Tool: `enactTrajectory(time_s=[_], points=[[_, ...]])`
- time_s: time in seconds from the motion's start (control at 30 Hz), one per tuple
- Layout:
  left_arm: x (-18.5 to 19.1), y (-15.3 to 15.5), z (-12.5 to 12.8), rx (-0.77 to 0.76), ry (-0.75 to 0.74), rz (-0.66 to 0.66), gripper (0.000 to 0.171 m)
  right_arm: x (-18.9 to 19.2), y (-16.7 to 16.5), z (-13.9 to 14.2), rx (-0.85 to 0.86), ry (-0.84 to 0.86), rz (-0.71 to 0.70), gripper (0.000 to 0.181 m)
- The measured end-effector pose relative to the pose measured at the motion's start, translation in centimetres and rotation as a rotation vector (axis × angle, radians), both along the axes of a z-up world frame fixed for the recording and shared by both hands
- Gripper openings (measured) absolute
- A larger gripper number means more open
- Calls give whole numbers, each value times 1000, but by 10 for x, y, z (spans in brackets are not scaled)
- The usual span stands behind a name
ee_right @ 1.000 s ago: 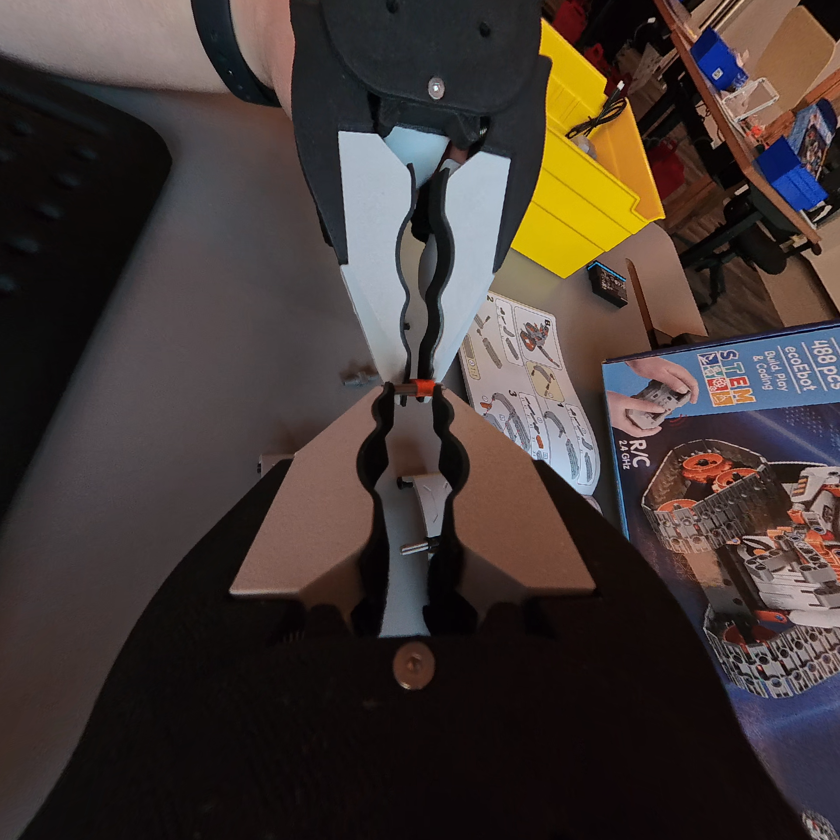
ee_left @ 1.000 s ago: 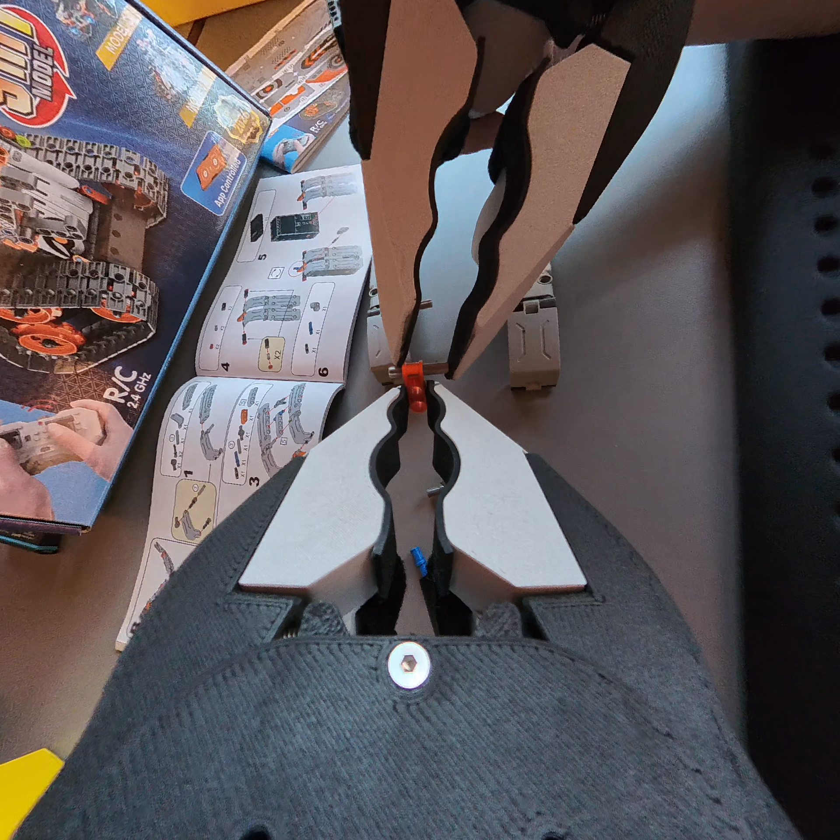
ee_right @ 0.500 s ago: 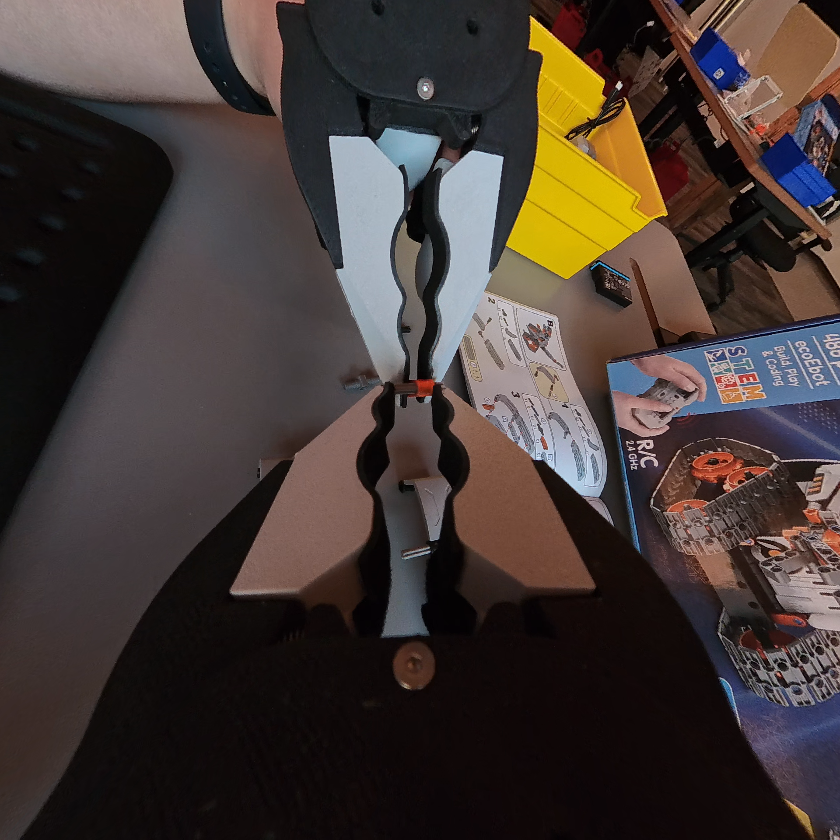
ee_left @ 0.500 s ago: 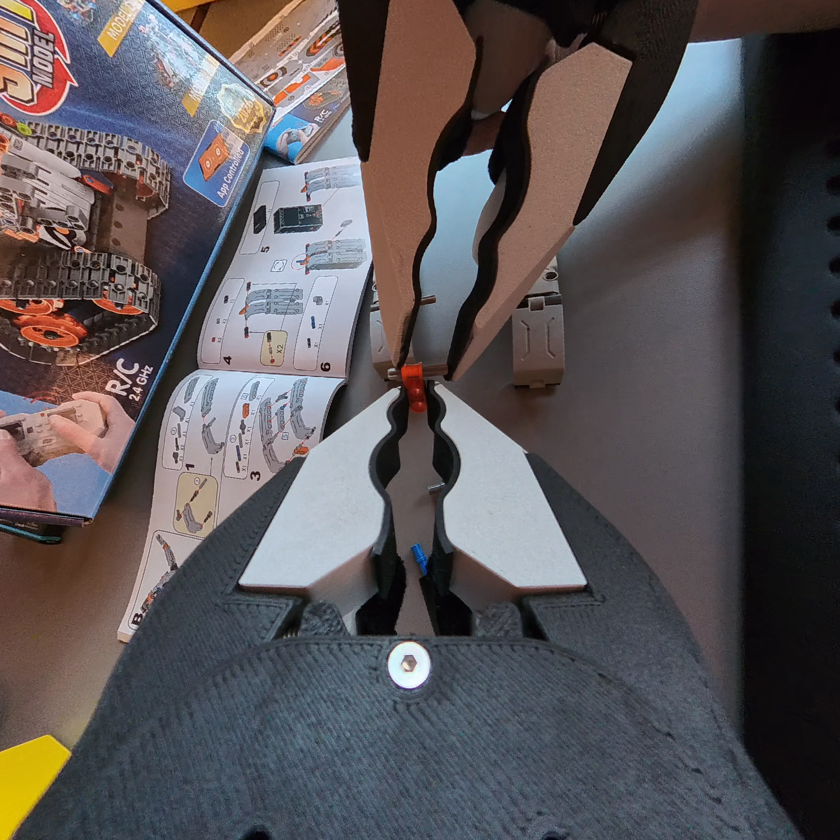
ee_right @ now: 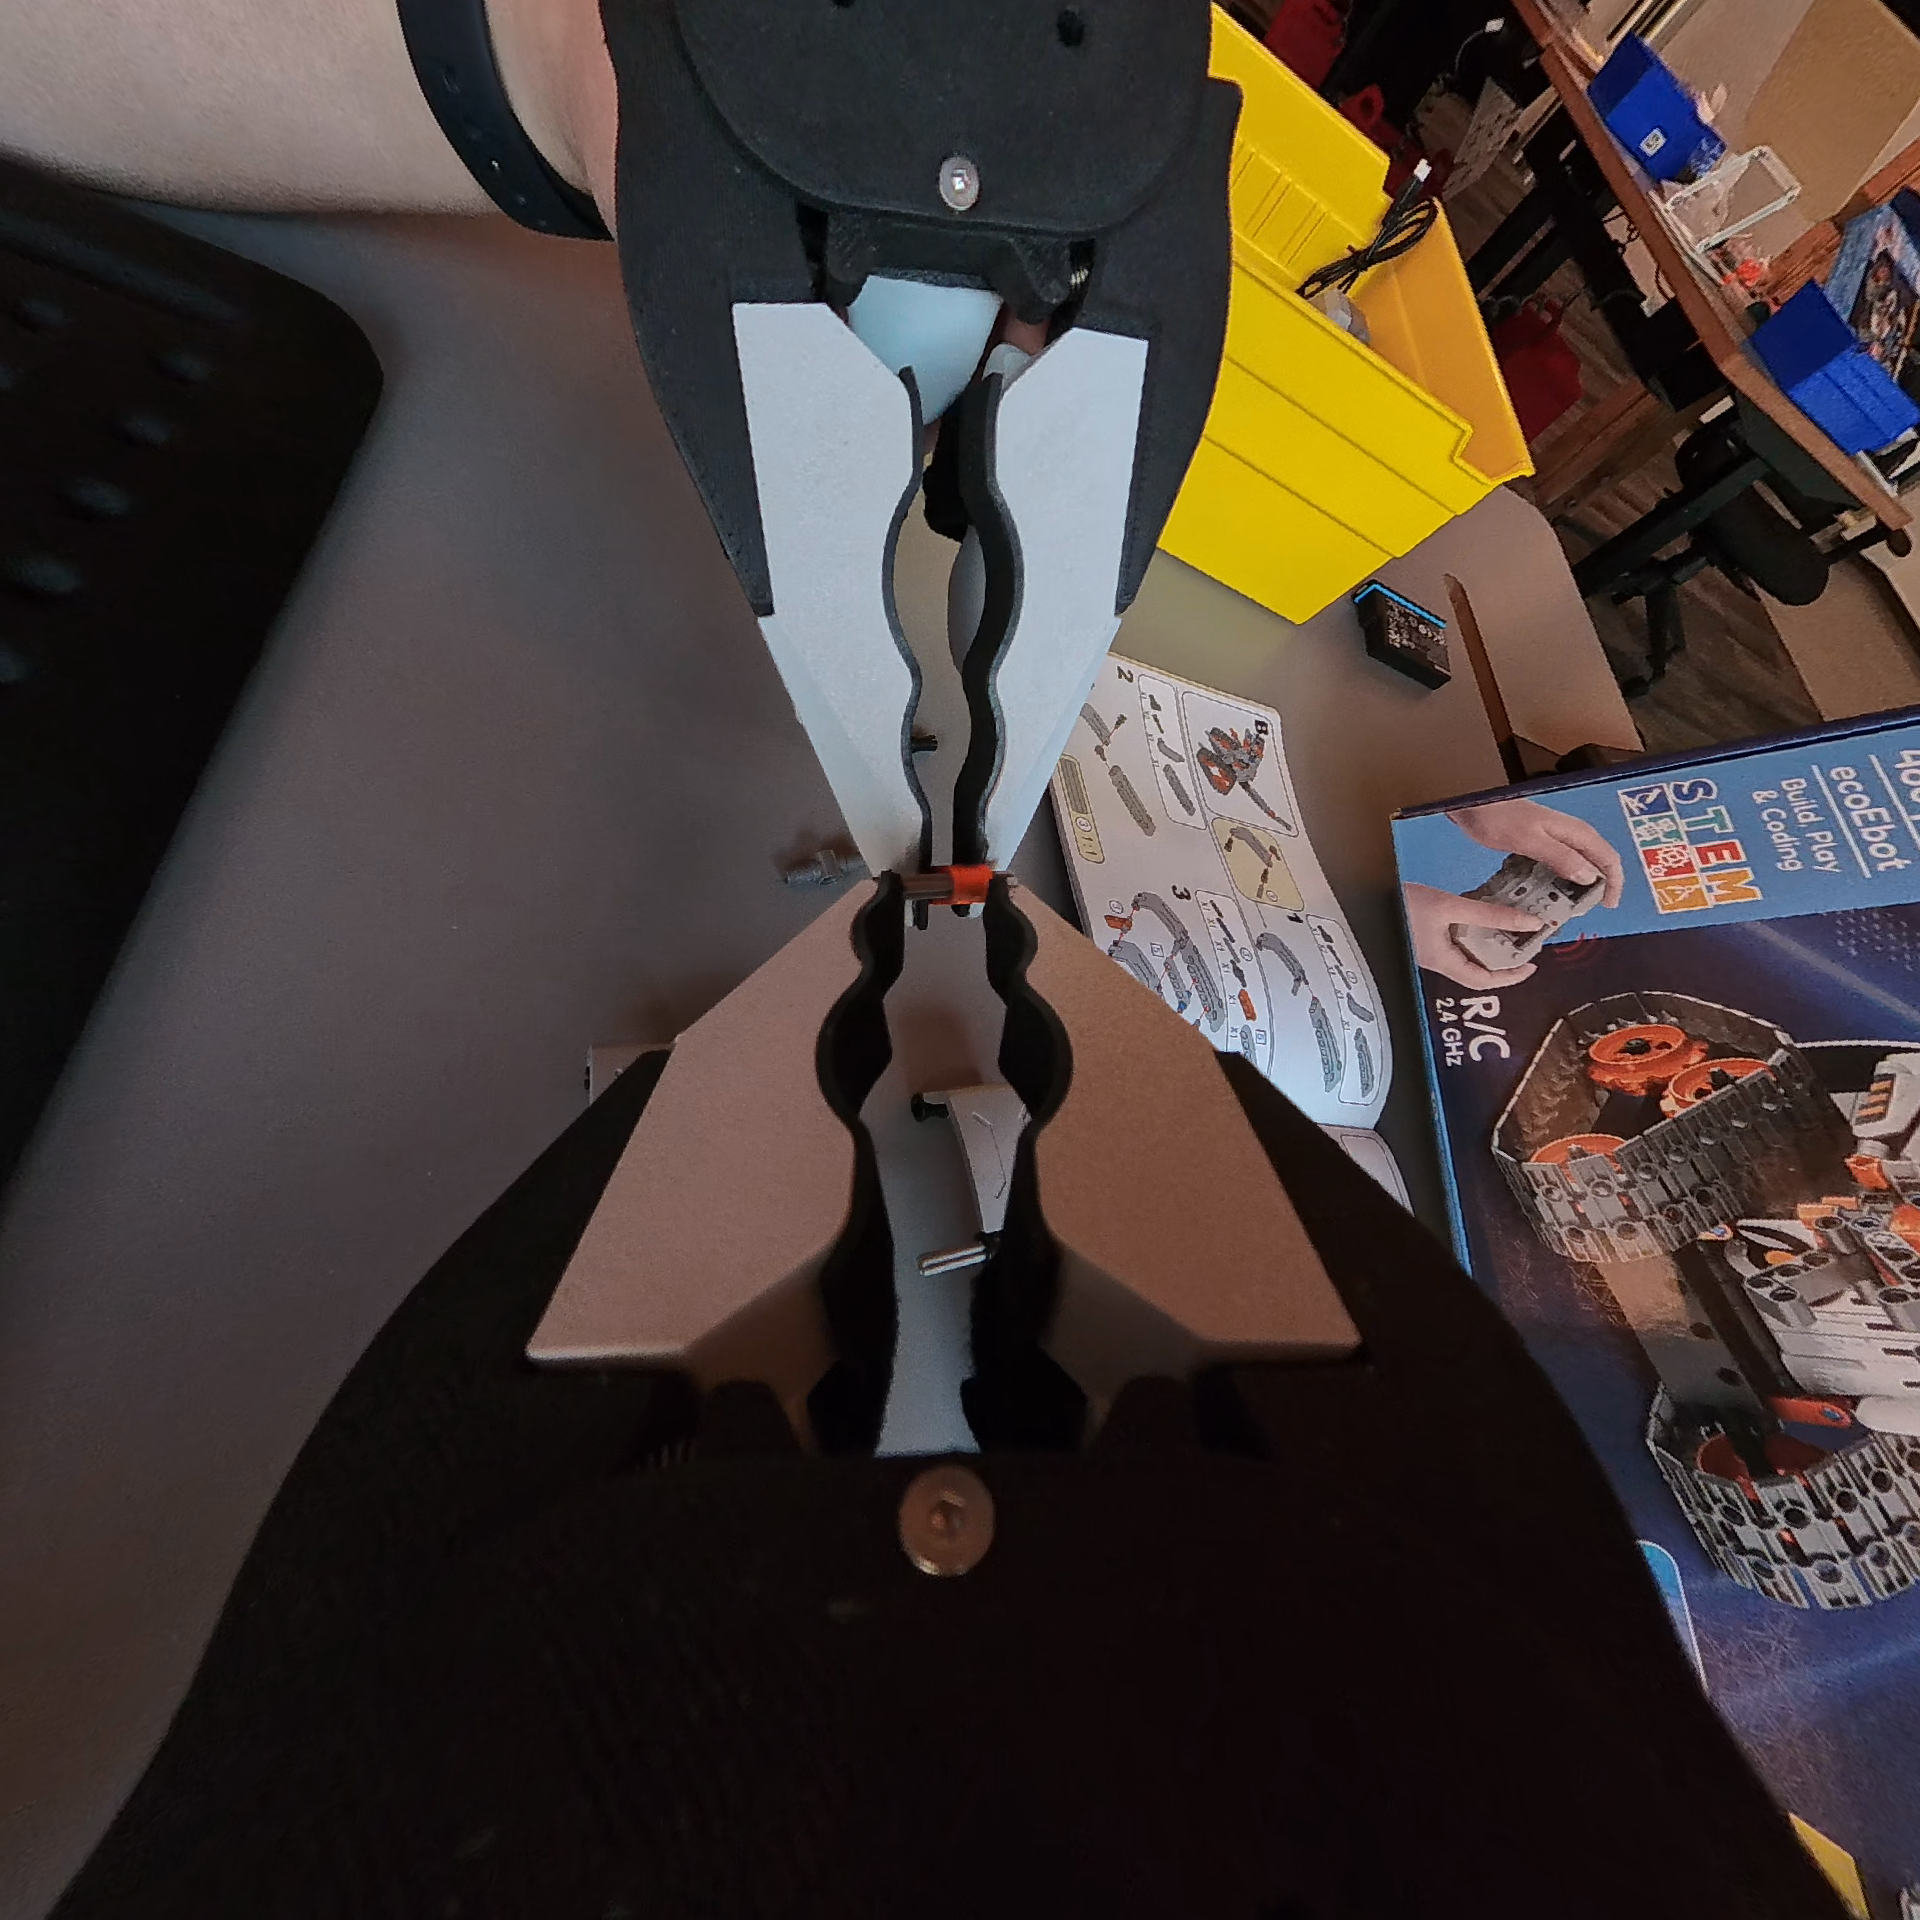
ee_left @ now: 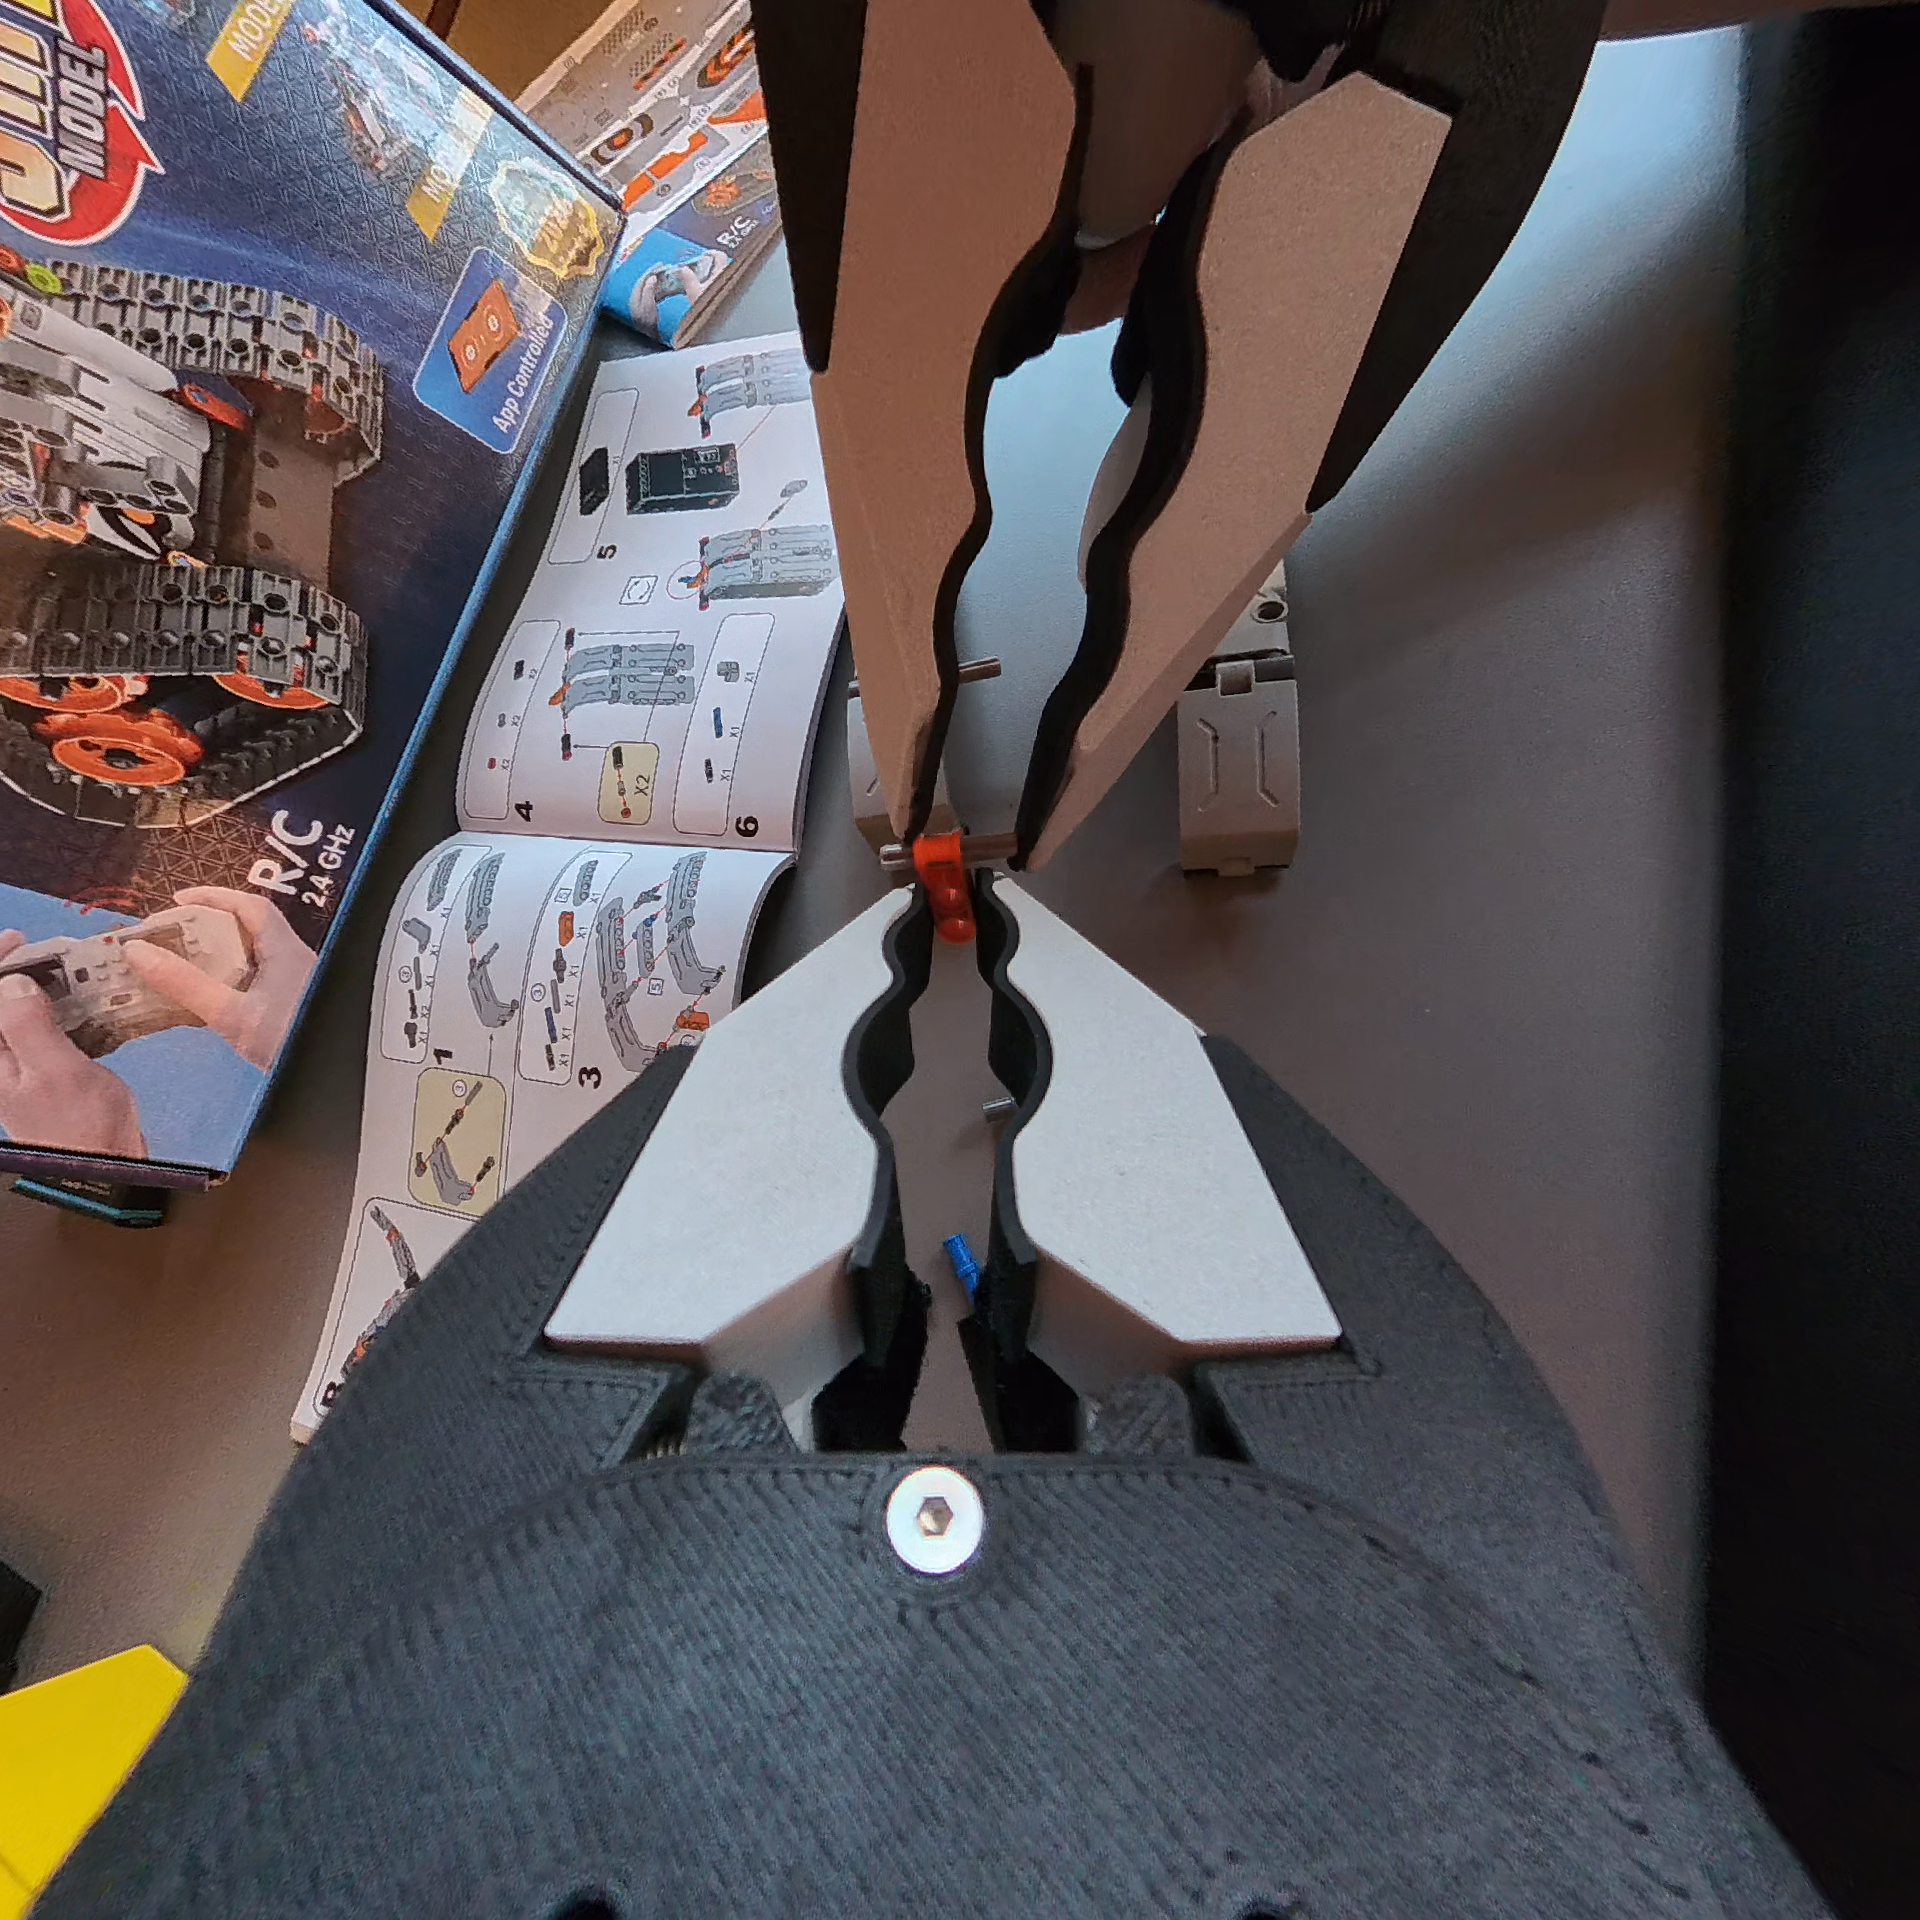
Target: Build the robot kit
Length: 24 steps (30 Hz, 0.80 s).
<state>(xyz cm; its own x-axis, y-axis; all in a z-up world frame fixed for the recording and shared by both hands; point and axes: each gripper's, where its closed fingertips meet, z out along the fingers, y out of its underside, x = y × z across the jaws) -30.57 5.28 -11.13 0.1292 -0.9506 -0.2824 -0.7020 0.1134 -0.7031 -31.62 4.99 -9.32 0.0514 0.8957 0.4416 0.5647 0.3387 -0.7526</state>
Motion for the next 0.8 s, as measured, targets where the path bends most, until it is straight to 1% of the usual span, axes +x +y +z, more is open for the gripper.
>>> enactTrajectory(time_s=[0.8], points=[[-1,1,1,12,6,9,6,0,2,0,6,3,-11,14]])
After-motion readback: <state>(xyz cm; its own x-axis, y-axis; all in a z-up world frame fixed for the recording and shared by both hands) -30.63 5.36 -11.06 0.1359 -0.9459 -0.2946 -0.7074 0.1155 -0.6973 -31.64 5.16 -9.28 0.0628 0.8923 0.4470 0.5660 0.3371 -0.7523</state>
